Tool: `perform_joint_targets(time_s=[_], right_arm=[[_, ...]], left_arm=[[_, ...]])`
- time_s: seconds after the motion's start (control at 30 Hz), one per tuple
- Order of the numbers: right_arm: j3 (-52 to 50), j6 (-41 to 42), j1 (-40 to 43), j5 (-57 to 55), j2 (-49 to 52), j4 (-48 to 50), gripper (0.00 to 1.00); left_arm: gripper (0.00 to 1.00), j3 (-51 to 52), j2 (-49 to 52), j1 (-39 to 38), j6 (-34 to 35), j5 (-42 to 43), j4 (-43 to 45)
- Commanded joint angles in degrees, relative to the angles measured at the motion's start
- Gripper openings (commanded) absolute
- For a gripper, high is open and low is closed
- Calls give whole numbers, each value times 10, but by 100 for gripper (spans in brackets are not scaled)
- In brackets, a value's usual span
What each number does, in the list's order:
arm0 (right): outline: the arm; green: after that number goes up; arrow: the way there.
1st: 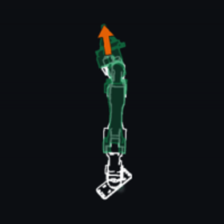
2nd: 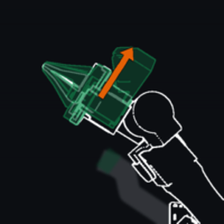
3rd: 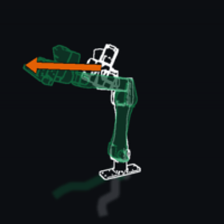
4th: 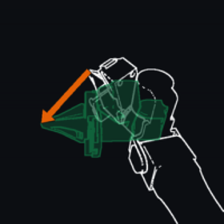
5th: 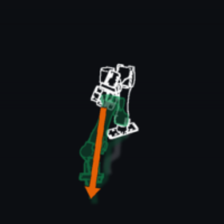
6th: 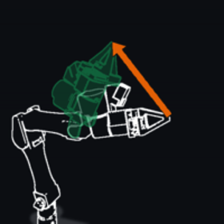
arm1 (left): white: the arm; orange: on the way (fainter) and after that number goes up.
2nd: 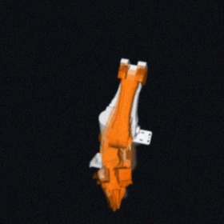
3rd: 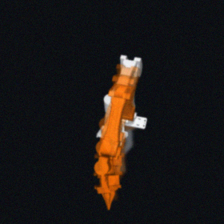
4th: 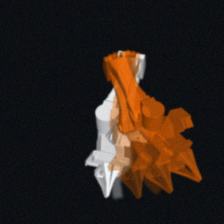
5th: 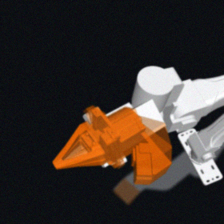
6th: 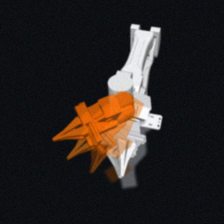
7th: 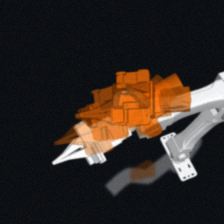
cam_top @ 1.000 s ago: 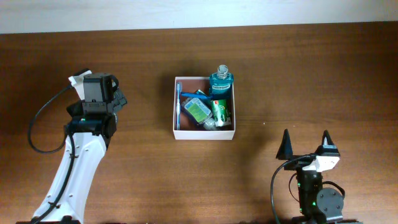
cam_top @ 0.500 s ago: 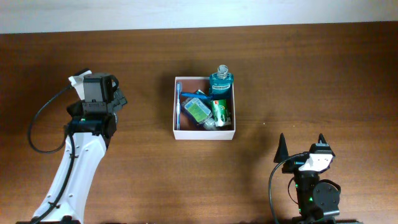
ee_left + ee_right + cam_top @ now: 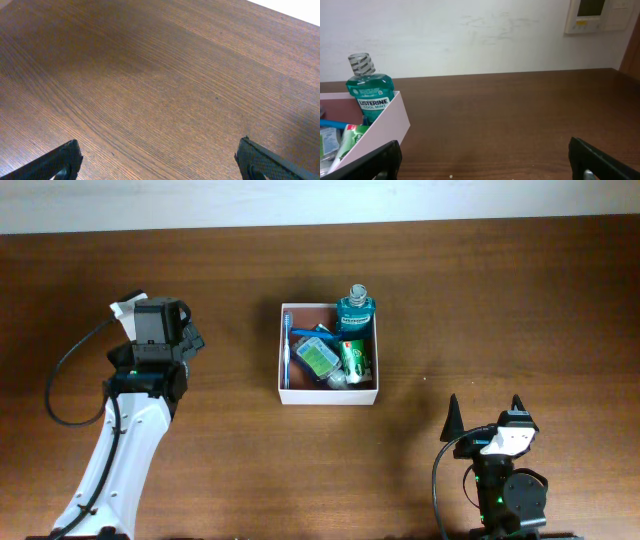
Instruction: Pack container
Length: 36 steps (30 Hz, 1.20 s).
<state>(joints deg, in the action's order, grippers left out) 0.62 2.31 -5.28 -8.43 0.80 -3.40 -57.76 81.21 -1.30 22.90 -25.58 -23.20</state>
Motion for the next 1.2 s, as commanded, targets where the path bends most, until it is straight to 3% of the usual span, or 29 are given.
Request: perform_joint_targets(time_s=[0.0, 0.33, 0.5, 0.77, 0.93, 1.17], right_arm=[[-3, -6, 4, 5, -6, -5, 99], [-3, -6, 4, 5, -6, -5, 98], [-3, -6, 4, 5, -6, -5, 99], [-3, -6, 4, 5, -6, -5, 99], [-3, -6, 4, 5, -6, -5, 99], [-3, -6, 4, 5, -6, -5, 99]], left_arm=[[100, -2, -8, 2, -7, -8, -1], [99, 10, -60, 2, -7, 24, -1], [100, 95, -219, 2, -7, 53, -1], [100, 334, -550, 2, -7, 53, 0], [100, 440, -667, 2, 11, 52, 13], [100, 533, -794, 2, 10, 52, 98]])
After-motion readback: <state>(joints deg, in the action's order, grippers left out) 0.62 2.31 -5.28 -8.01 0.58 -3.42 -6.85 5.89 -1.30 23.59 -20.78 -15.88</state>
